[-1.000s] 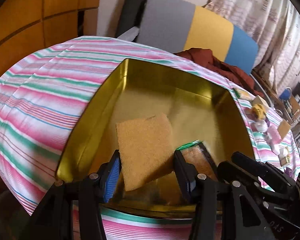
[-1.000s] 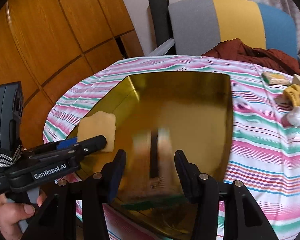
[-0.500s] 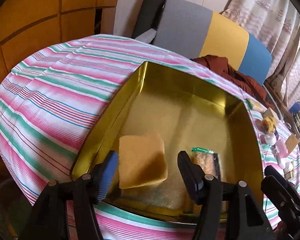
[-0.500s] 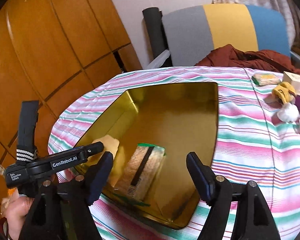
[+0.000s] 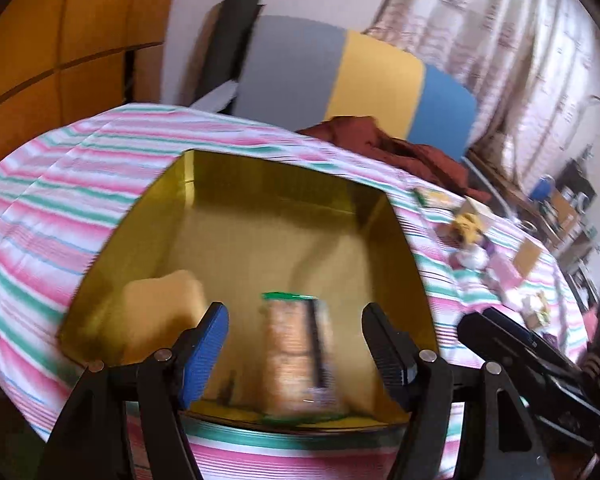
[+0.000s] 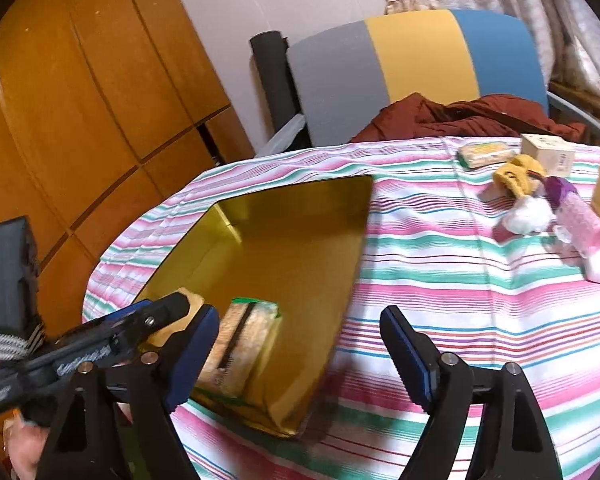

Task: Organize objects
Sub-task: 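Move back to the items and grasp the purple snack packet with the right tool, then grasp the green tea box with the left tool while the right tool holds the purple packet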

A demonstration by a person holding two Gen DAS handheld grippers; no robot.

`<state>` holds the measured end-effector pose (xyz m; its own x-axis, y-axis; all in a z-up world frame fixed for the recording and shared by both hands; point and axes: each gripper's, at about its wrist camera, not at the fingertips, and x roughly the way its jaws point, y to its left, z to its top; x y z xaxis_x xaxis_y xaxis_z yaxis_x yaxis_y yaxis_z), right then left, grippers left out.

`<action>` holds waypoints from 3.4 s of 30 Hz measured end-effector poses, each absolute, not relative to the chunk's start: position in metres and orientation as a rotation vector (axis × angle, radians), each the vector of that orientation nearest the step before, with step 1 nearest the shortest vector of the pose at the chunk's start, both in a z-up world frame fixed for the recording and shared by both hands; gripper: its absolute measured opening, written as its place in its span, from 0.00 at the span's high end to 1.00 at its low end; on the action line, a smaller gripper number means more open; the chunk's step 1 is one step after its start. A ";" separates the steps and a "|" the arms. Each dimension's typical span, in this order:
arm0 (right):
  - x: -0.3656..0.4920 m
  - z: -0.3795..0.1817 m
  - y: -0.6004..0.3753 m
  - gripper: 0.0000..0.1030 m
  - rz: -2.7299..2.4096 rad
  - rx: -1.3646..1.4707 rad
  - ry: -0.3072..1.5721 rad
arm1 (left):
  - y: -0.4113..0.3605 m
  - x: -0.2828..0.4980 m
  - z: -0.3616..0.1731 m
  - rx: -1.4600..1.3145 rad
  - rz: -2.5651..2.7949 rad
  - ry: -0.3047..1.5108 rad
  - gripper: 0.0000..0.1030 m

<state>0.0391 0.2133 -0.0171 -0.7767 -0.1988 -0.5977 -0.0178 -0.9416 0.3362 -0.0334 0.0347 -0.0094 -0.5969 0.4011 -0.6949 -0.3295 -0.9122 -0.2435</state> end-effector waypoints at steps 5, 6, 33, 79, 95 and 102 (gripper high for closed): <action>0.049 -0.017 0.236 0.14 -2.892 1.013 -0.517 | 0.066 -0.014 -0.005 -1.038 2.405 -0.040 0.32; 0.052 -0.018 0.242 0.14 -2.904 1.020 -0.529 | 0.071 -0.011 -0.004 -1.026 2.393 -0.027 0.32; 0.166 -0.051 0.478 0.11 -3.495 1.288 -0.554 | 0.171 0.046 -0.021 -1.034 2.104 0.079 0.31; 0.204 -0.087 0.543 0.42 -3.589 1.206 -0.688 | 0.480 0.066 -0.062 -0.805 1.598 0.632 0.45; 0.204 -0.087 0.541 0.42 -3.592 1.205 -0.675 | 0.462 0.071 -0.076 -0.792 1.630 0.555 0.70; 0.201 -0.084 0.534 0.42 -3.574 1.233 -0.678 | 0.423 0.065 -0.078 -0.820 1.706 0.436 0.70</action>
